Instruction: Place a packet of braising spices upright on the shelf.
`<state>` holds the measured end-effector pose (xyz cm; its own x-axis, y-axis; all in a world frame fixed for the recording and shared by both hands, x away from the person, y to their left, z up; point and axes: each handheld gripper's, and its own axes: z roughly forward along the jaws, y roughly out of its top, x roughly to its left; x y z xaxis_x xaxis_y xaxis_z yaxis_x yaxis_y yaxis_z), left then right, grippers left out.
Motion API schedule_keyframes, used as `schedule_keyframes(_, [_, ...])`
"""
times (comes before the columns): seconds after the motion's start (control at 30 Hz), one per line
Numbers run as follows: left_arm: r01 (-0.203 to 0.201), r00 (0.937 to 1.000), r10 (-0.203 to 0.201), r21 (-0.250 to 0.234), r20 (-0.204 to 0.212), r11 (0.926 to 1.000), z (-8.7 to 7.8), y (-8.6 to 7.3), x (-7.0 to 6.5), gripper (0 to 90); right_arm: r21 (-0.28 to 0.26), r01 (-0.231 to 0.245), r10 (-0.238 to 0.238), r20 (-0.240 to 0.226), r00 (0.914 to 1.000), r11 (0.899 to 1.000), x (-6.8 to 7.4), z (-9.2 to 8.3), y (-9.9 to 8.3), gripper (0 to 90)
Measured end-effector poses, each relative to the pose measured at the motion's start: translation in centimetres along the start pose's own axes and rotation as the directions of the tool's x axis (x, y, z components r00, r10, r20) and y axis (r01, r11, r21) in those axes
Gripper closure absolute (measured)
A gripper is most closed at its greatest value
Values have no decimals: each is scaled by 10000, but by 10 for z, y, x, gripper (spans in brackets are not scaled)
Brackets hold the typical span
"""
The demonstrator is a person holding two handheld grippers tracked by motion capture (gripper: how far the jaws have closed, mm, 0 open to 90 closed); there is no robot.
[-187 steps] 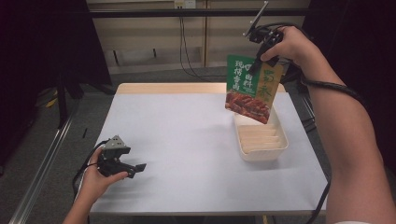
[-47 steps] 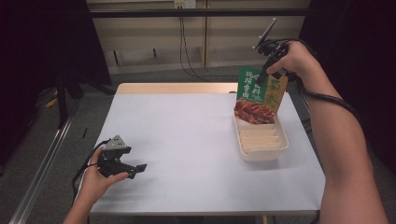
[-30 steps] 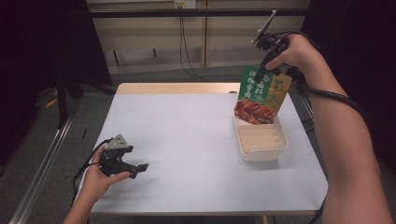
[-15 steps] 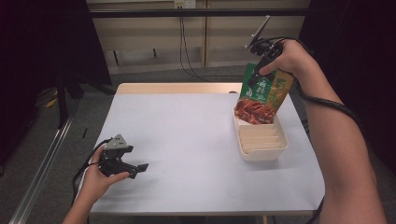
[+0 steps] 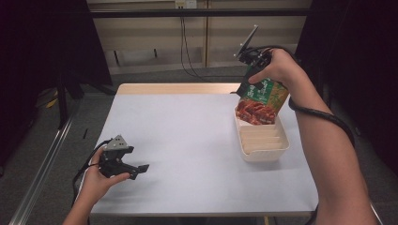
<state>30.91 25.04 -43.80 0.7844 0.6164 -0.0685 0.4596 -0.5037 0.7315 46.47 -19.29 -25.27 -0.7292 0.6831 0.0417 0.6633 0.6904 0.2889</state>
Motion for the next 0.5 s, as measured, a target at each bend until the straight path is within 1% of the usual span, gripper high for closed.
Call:
schedule_keyframes(0.03, [93,10000,-93,-70,-1,9999,0,0,-1,45,3,36,-36,-20,10000,10000,2,1,1,220])
schedule_keyframes(0.07, [23,10000,-23,-81,-32,10000,0,0,0,45,26,112,-112,-72,9999,9999,4,2,2,219])
schedule_keyframes(0.1, [5,10000,-4,-50,39,10000,-1,0,0,45,-3,162,-162,-85,9998,9999,6,4,3,217])
schedule_keyframes(0.23, [-2,10000,2,-26,7,10000,0,0,-1,45,-12,317,-317,-185,9993,9995,12,11,6,214])
schedule_keyframes(0.27, [106,9999,-106,-49,20,9999,0,-1,-2,45,-65,317,-319,-237,9992,9995,13,13,6,214])
schedule_keyframes(0.3, [-25,10000,25,44,81,10000,0,0,-1,45,21,389,-388,-248,9989,9992,15,16,7,214])
schedule_keyframes(0.33, [-152,9999,152,66,7,9999,0,0,0,45,103,426,-424,-222,9989,9990,17,18,7,214])
schedule_keyframes(0.37, [-144,9999,144,72,13,9999,0,0,0,45,101,529,-526,-295,9982,9985,18,22,8,214])
schedule_keyframes(0.4, [-135,9999,135,76,16,9999,0,0,0,45,244,540,-532,-317,9981,9982,19,24,8,214])
schedule_keyframes(0.43, [24,9999,-24,15,98,10000,0,-1,-1,45,232,518,-510,-340,9981,9984,20,26,9,213])
schedule_keyframes(0.47, [-27,10000,27,-12,69,10000,0,0,-1,45,165,614,-607,-362,9975,9980,21,29,9,212])
schedule_keyframes(0.5, [4,10000,-4,-22,87,10000,-1,0,-1,45,193,627,-619,-419,9972,9978,23,31,10,210])
